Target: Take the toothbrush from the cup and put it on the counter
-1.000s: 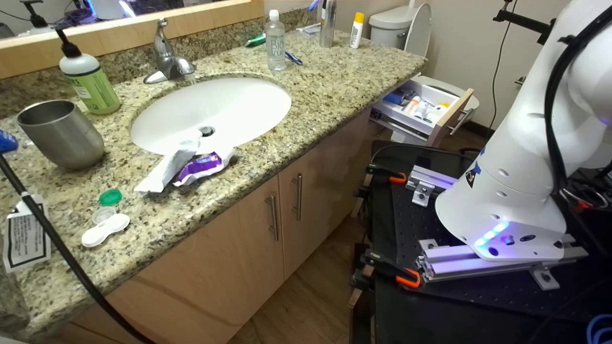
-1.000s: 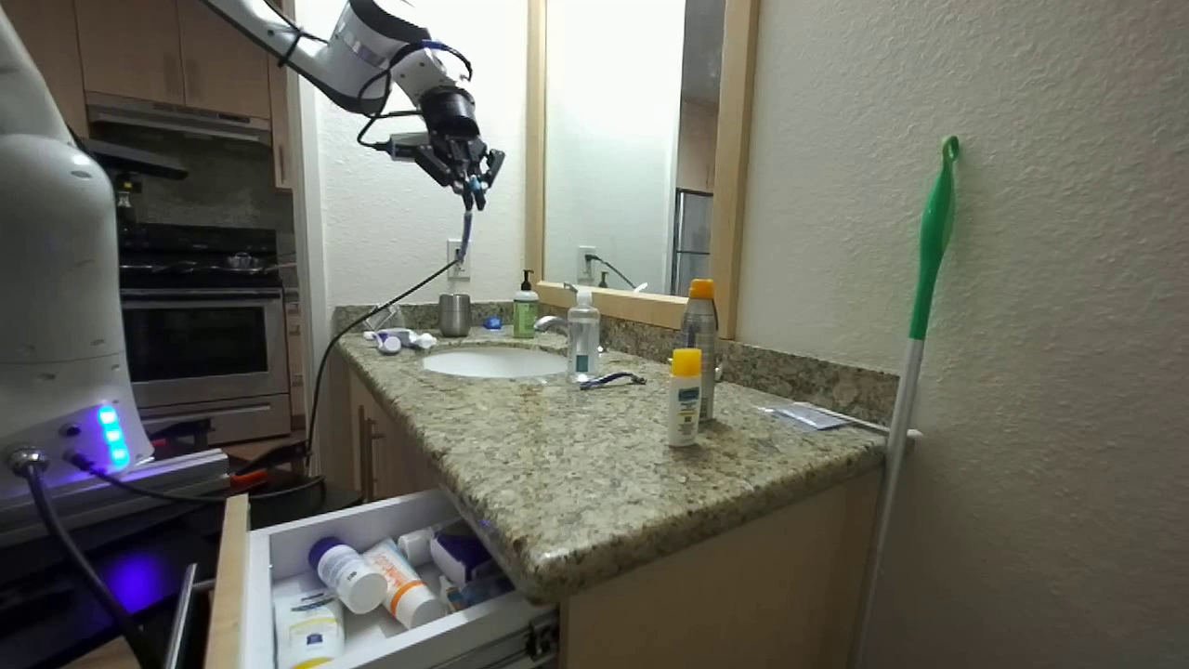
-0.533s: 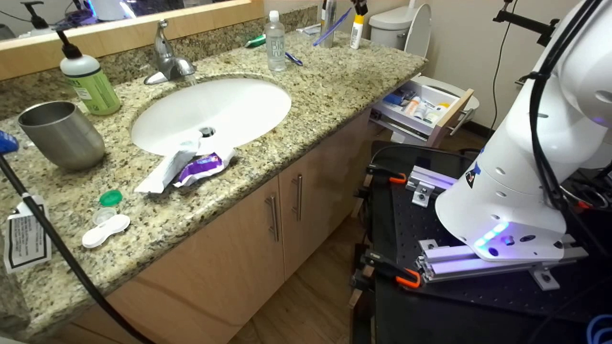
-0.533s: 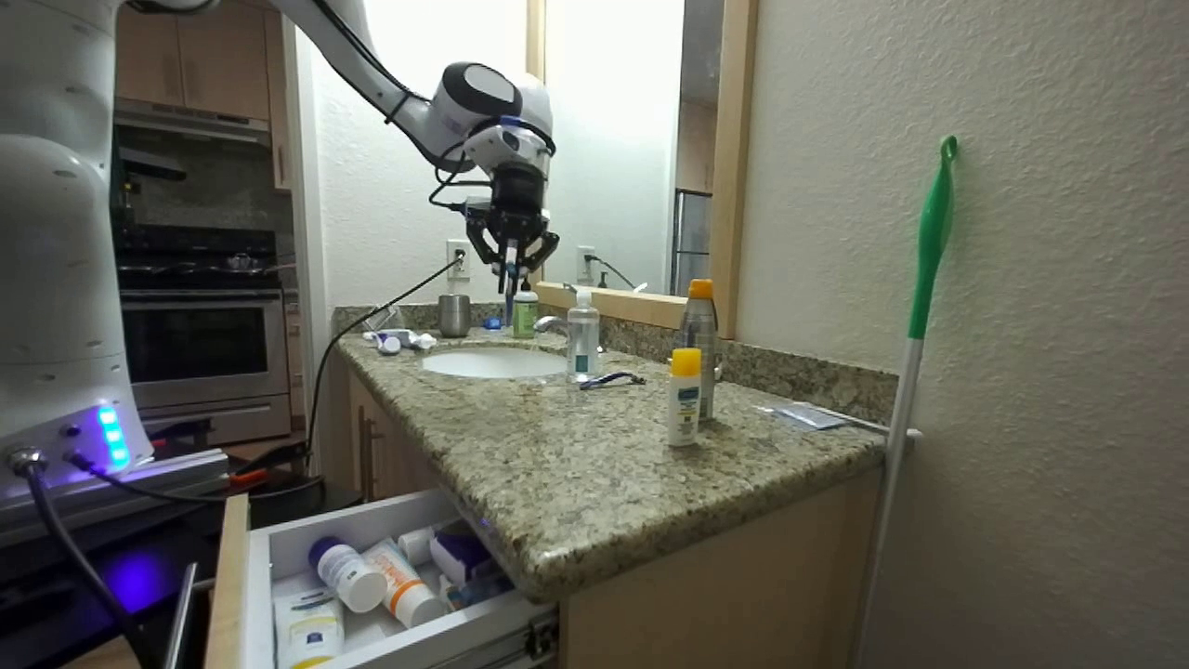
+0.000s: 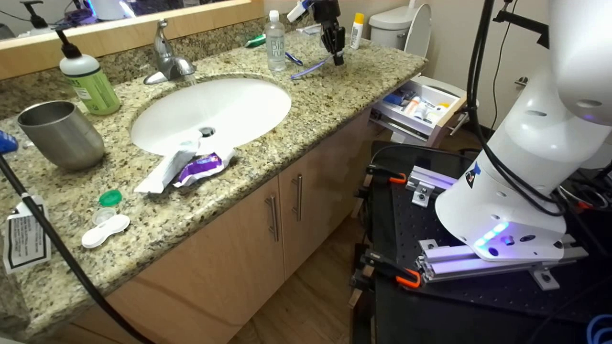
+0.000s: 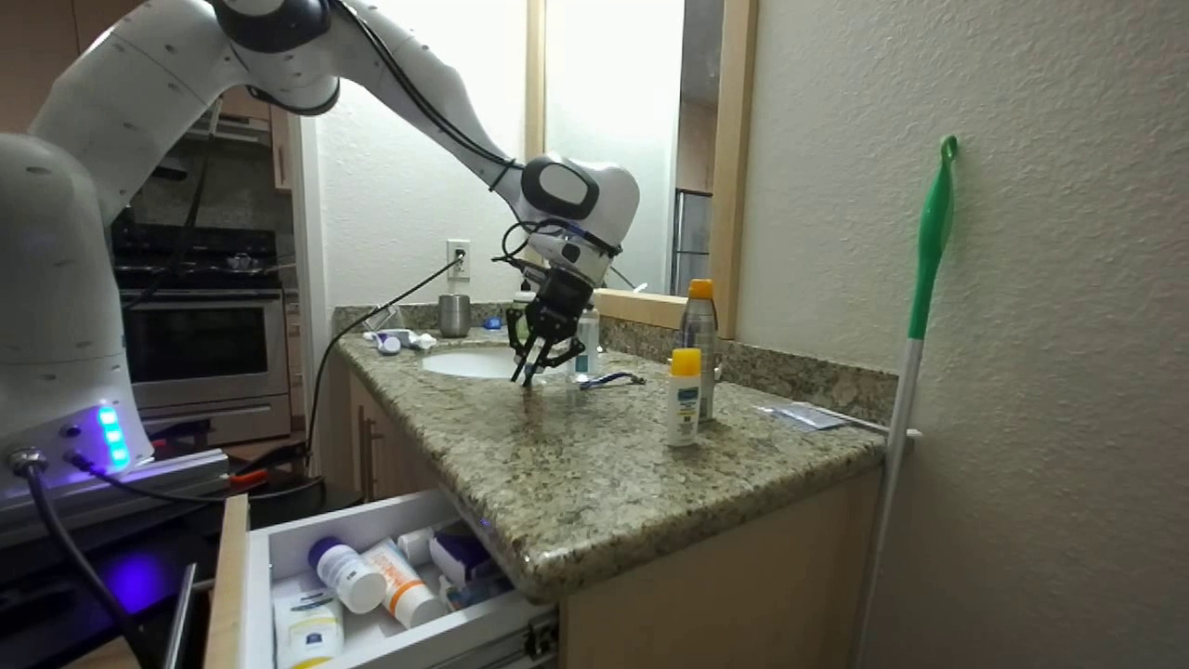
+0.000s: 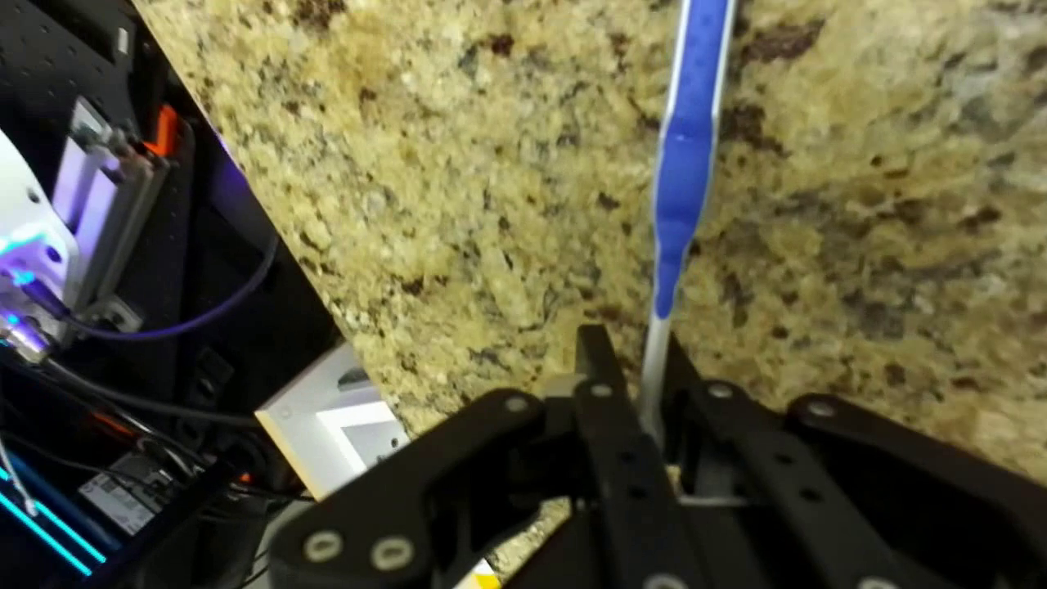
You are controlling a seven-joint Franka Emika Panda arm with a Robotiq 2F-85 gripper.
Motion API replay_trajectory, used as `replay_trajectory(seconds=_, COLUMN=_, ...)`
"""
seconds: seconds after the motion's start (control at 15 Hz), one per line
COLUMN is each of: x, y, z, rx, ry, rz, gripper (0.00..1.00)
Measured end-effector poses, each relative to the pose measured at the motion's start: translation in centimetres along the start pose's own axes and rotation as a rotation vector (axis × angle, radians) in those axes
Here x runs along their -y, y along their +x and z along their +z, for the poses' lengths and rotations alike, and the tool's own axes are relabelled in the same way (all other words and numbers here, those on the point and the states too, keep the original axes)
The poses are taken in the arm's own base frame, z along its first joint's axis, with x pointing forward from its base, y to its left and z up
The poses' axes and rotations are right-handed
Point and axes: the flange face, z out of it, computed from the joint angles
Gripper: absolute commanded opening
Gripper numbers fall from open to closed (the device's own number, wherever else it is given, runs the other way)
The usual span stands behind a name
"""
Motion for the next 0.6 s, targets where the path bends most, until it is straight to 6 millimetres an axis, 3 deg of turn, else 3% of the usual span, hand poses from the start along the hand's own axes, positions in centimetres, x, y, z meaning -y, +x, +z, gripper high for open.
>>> replay_trajectory(seconds=0.07, x=0.7, y=-0.1, z=0.3, rx=0.032, ry=-0.052, rz=-0.004, gripper=0.53)
replay_trajectory(seconds=0.2, x=0.8, y=0.0, z=-2.0, rx=0.061, ry=-0.081, rz=-0.024, gripper=0.68)
replay_trajectory(seconds=0.33, x=-0.3, y=0.5, z=-7.0, rx=0.038, ry=0.008, rz=-0.045, gripper=0.82)
replay_trajectory(seconds=0.53, x=-4.1, y=2.1, z=-15.2, rx=-0.043, ry=0.178, rz=-0.049, gripper=0.99)
replay_trajectory(seconds=0.6, x=-5.7, y=2.8, z=-17.8, rx=-0.061, ry=0.239, rz=-0.047, gripper=0.84)
